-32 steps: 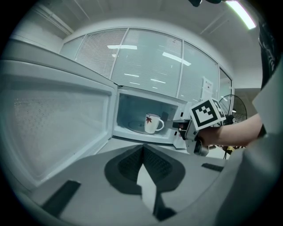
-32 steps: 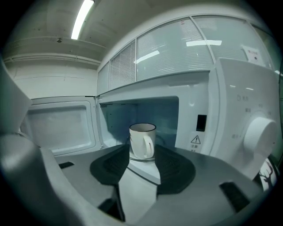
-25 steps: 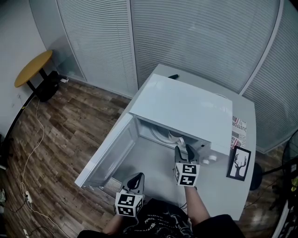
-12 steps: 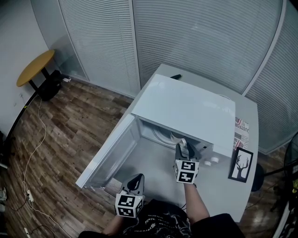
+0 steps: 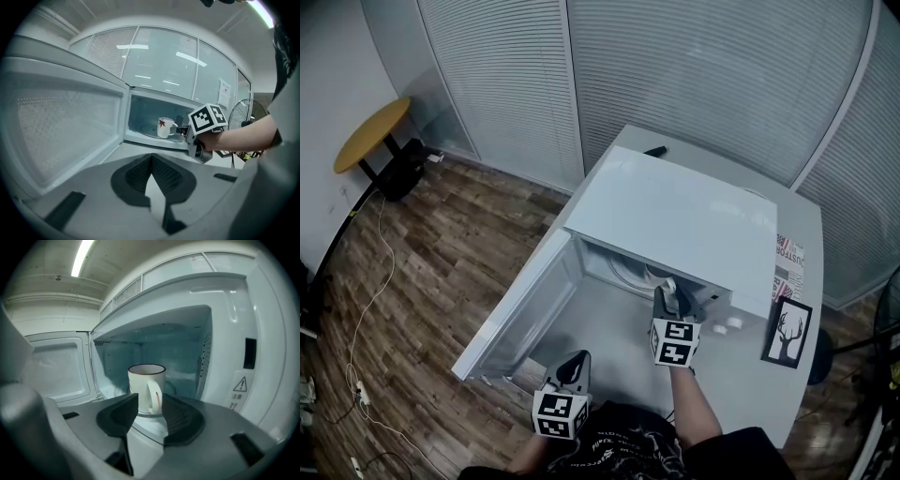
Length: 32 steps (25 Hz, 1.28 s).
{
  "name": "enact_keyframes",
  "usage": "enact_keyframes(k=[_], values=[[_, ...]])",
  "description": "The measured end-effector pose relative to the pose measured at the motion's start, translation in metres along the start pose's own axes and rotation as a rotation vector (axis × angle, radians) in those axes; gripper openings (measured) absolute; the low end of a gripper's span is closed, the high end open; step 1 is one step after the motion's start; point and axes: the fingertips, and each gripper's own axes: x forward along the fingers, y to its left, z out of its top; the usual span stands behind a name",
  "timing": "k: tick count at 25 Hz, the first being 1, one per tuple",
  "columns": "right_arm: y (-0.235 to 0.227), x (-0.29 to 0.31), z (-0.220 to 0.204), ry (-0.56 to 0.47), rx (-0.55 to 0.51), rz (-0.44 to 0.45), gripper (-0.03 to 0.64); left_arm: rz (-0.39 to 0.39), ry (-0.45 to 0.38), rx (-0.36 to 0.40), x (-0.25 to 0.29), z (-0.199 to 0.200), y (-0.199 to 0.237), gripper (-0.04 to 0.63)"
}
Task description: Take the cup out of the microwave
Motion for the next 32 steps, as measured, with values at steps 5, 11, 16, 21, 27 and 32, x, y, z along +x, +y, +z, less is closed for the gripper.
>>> enact_keyframes(k=[5,11,16,21,27,32], values=[[0.0,0.001,0.01,-0.042,-0.001,-0.004,0.127,-0.001,0.009,0.004,0.0,-0.002,0.0,0.006],[0.004,0.011,0.006,0.011,-0.025,0.008,0.126,-0.011,0.011,0.014,0.001,0.0,-0.003,0.008],[0.005,0.013,0.006,0.005,-0.028,0.015,0.107,-0.006,0.018,0.012,0.001,-0.002,0.0,0.007],[0.003,0.015,0.005,0.009,-0.027,0.023,0.071,-0.006,0.024,0.018,0.004,-0.005,-0.001,0.006],[0.004,0.015,0.006,0.005,-0.037,0.027,0.064,-0.004,0.026,0.014,0.004,-0.004,0.001,0.008],[0.003,0.012,0.01,-0.023,-0.025,0.038,0.063,0.004,0.03,0.014,0.003,-0.006,0.002,0.008]])
